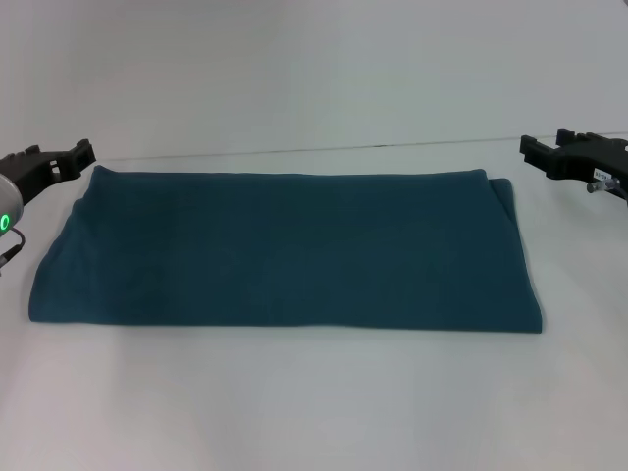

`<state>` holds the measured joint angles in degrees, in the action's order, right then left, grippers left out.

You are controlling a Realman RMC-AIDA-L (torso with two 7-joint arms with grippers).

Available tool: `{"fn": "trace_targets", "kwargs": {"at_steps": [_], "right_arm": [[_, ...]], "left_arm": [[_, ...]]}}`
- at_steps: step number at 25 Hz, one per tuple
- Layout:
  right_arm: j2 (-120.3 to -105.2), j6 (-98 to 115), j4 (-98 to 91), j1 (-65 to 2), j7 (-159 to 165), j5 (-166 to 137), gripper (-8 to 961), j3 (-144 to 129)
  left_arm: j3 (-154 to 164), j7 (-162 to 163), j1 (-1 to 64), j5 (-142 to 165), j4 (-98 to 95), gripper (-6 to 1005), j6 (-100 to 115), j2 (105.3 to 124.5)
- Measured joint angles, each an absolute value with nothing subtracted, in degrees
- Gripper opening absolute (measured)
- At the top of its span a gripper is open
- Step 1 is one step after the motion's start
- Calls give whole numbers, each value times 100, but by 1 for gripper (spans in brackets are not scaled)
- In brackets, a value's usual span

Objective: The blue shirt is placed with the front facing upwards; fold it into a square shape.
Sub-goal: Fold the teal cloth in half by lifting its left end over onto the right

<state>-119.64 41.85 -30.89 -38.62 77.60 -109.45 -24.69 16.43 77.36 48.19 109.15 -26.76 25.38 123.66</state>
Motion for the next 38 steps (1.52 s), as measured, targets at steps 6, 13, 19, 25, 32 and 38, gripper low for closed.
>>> {"fn": "trace_targets", "kwargs": {"at_steps": [6,13,19,25,32,38], "right_arm": [[-11949,4394,-3109,-3825,7752,-10942,589,-2470],[-11907,4859,-3193,-3706,7760,-10941,737,-2469],[-11934,4967,-3335,-3603,7873,-10941,913,-2445],[-11911,5612,-3617,-3438,8275,-11000,919,-2695],[-11896,6255,-4291,-3023,9150,-11054,917,-3486],[-11885,6910,-4793,-2781,9708,-11475,915,-3645]], "left_arm": [[1652,7760,4810,10911,-2690,698,2597,12366],[1665,7768,4657,10908,-2738,874,3104,12359],[1670,8145,4393,10887,-3041,876,3761,12383],[1697,8633,3979,10844,-3434,875,4893,12368],[2701,9889,3313,11061,-4046,872,5556,12273],[2852,10932,3048,12110,-4600,871,6164,12271]]}}
